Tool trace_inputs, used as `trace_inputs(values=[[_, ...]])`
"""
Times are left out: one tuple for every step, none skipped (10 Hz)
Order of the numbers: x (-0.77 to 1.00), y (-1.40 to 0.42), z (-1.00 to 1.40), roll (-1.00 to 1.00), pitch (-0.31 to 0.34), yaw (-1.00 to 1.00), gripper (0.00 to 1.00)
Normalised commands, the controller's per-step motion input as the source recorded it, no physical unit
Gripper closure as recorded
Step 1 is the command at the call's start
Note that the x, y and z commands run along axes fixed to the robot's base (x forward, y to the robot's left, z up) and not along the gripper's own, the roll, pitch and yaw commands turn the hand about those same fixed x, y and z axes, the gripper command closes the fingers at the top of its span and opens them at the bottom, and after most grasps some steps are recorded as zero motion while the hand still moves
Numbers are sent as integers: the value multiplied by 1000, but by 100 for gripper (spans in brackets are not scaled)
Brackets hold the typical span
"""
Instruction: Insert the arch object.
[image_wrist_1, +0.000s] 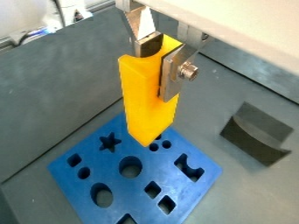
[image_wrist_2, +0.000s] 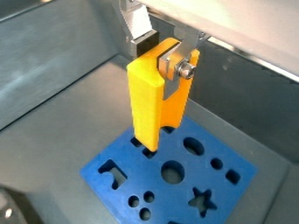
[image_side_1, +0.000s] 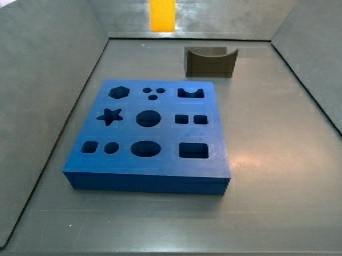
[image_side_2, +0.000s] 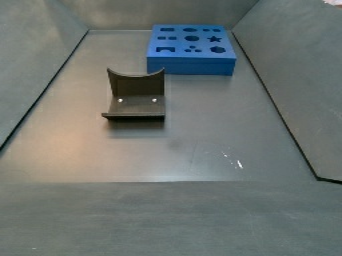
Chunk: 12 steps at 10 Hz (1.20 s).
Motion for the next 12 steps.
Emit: trace_inputs(values=[[197,46,-366,14,-7,-969,100],[189,54,-437,11,0,-966,100],[191,63,-451,0,0,-963,100],[194,66,-443,0,0,-963,100],[194,57,-446,0,0,-971,100],[137,60,-429,0,0,-1000,100],[106,51,-431,0,0,-1000,100],[106,46,-429,0,0,-1000,100],[109,54,-426,0,-3,-1000,100],[111,57,-417,0,-10,-1000,100],[197,111,-297,0,-30,-949,100],[243,200,-226,0,-41,-857,100]])
